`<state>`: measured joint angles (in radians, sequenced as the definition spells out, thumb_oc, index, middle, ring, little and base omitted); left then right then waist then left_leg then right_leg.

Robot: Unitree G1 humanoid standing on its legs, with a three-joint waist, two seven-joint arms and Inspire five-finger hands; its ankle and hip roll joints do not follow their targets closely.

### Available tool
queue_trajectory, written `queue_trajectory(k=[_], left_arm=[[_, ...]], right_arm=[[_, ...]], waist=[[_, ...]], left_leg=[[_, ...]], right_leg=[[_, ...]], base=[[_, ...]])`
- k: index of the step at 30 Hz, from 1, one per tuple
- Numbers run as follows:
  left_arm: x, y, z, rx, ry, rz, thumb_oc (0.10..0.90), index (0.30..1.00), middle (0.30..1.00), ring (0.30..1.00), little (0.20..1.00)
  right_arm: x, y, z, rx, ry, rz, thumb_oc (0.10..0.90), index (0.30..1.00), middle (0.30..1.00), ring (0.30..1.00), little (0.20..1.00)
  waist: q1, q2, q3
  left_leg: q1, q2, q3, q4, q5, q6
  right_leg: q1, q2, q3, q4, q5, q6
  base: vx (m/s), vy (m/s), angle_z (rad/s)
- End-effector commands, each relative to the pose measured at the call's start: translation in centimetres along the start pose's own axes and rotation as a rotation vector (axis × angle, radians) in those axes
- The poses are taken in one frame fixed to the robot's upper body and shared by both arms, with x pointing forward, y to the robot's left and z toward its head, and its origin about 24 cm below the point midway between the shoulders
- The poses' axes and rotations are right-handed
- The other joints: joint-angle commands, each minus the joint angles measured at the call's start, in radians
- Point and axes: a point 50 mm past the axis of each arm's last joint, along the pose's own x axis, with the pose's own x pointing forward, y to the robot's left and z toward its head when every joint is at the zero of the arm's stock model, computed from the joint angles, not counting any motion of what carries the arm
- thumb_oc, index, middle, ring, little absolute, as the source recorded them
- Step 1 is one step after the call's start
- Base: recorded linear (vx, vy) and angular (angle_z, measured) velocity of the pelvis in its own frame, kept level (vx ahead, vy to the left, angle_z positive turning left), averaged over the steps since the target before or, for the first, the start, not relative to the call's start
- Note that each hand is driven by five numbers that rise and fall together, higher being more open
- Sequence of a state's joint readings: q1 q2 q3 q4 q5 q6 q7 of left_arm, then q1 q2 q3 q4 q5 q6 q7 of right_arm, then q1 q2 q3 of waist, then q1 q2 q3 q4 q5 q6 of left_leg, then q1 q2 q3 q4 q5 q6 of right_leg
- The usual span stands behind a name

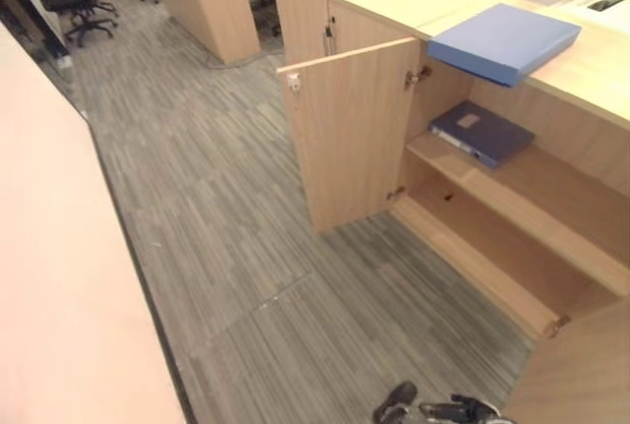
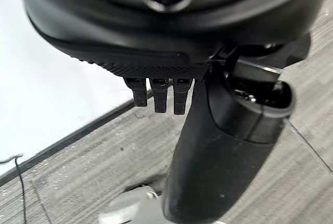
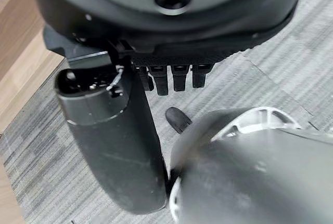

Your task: Put the empty folder in the office cabinet

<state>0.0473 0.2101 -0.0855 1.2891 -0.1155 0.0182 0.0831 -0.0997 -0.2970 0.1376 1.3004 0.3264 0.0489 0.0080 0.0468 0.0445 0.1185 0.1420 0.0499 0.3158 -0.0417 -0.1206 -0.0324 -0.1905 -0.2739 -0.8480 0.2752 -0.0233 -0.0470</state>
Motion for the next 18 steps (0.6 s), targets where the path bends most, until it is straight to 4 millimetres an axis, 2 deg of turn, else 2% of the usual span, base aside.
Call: queue_trajectory(k=[1,2,4,6,9,10,11,12,13,15,17,18], left_arm=[[0.1,0.8,5.1,-0.017,-0.158,0.058,0.8,0.9,0.9,0.9,0.9],[0.1,0.8,5.1,-0.017,-0.159,0.058,0.8,0.9,0.9,0.9,0.9],[-0.1,0.3,7.4,-0.008,-0.231,0.048,0.8,0.9,0.9,0.9,0.9],[-0.2,-0.2,8.5,-0.009,-0.256,0.035,0.8,0.9,0.9,0.9,0.9],[-0.4,-0.5,9.3,0.008,-0.282,0.027,0.8,0.9,0.9,0.9,0.9],[-0.5,-0.7,9.9,0.021,-0.304,0.019,0.8,0.9,0.9,0.9,0.9],[-0.7,-1.0,10.6,0.042,-0.335,0.004,0.8,0.9,0.9,0.9,0.9],[-0.7,-0.9,10.5,0.043,-0.337,0.0,0.8,0.9,0.9,0.9,0.9],[-0.7,-0.9,10.5,0.044,-0.337,0.001,0.8,0.9,0.9,0.9,0.9],[-0.5,-0.5,9.5,0.012,-0.311,0.009,0.8,0.9,0.9,0.9,0.9],[-0.4,-0.2,8.8,-0.011,-0.287,0.02,0.8,0.9,0.9,0.9,0.9],[-0.1,0.1,7.1,-0.048,-0.23,0.032,0.8,0.9,0.9,0.9,0.9]], right_arm=[[0.1,0.5,0.1,0.019,0.026,-0.036,0.8,0.9,0.9,0.9,0.9],[0.1,0.5,0.1,0.019,0.026,-0.036,0.8,0.9,0.9,0.9,0.9],[0.1,0.3,0.1,-0.013,0.03,-0.044,0.8,0.9,0.9,0.9,0.9],[0.1,0.4,0.3,-0.01,0.021,-0.042,0.8,0.9,0.9,0.9,0.9],[0.1,0.4,0.1,-0.01,0.023,-0.045,0.8,0.9,0.9,0.9,0.9],[0.1,0.3,-0.3,-0.02,0.034,-0.049,0.8,0.9,0.9,0.9,0.9],[0.0,0.2,-1.4,-0.06,0.074,-0.052,0.8,0.9,0.9,0.9,0.9],[0.0,0.1,-1.6,-0.075,0.081,-0.055,0.8,0.9,0.9,0.9,0.9],[0.0,0.1,-1.6,-0.075,0.081,-0.054,0.8,0.9,0.9,0.9,0.9],[-0.1,-0.2,-1.7,-0.121,0.079,-0.054,0.8,0.9,0.9,0.9,0.9],[-0.1,-0.3,-1.8,-0.137,0.084,-0.054,0.8,0.9,0.9,0.9,0.9],[-0.1,-0.6,-2.0,-0.147,0.094,-0.059,0.8,0.9,0.9,0.9,0.9]], waist=[[-0.008,-0.022,0.073],[-0.008,-0.022,0.073],[-0.025,-0.021,0.087],[-0.041,-0.021,0.087],[-0.052,-0.019,0.087],[-0.059,-0.019,0.088],[-0.064,-0.023,0.085],[-0.06,-0.027,0.085],[-0.061,-0.026,0.084],[-0.034,-0.039,0.086],[-0.025,-0.049,0.086],[-0.011,-0.065,0.084]], left_leg=[[0.078,0.024,-0.029,-0.046,-0.035,-0.008],[0.077,0.024,-0.029,-0.046,-0.035,-0.008],[0.09,0.036,-0.038,-0.046,-0.052,-0.016],[0.105,0.045,-0.032,-0.046,-0.061,-0.022],[0.118,0.057,-0.022,-0.043,-0.063,-0.029],[0.108,0.076,-0.01,0.005,-0.055,-0.04],[0.076,0.124,0.014,0.135,0.013,-0.074],[0.059,0.135,0.01,0.193,0.04,-0.076],[0.055,0.138,0.009,0.197,0.039,-0.077],[-0.01,0.142,-0.029,0.372,0.124,-0.077],[-0.041,0.138,-0.043,0.398,0.112,-0.066],[-0.072,0.141,-0.049,0.389,0.071,-0.048]], right_leg=[[-0.044,-0.082,0.079,0.027,0.088,0.21],[-0.045,-0.084,0.079,0.029,0.087,0.21],[-0.064,-0.12,0.085,0.116,0.058,0.213],[-0.076,-0.132,0.098,0.164,0.032,0.207],[-0.077,-0.133,0.116,0.197,-0.006,0.191],[-0.069,-0.126,0.114,0.196,-0.025,0.177],[-0.029,-0.086,0.11,0.157,-0.056,0.148],[-0.005,-0.061,0.11,0.133,-0.065,0.134],[-0.002,-0.056,0.106,0.125,-0.063,0.131],[0.07,0.039,0.145,0.012,-0.096,0.084],[0.087,0.056,0.16,-0.017,-0.104,0.072],[0.112,0.072,0.186,-0.043,-0.112,0.067]], base=[[0.13,-0.023,0.24],[0.13,-0.028,0.27],[0.17,-0.062,0.37],[0.2,-0.076,0.22],[0.11,-0.076,0.06],[0.12,-0.238,-0.05],[0.14,-0.292,-0.14],[0.1,-0.24,-0.31],[0.06,-0.159,-0.4],[0.12,-0.24,-0.69],[0.08,-0.133,-1.3],[0.04,-0.044,-0.88]])
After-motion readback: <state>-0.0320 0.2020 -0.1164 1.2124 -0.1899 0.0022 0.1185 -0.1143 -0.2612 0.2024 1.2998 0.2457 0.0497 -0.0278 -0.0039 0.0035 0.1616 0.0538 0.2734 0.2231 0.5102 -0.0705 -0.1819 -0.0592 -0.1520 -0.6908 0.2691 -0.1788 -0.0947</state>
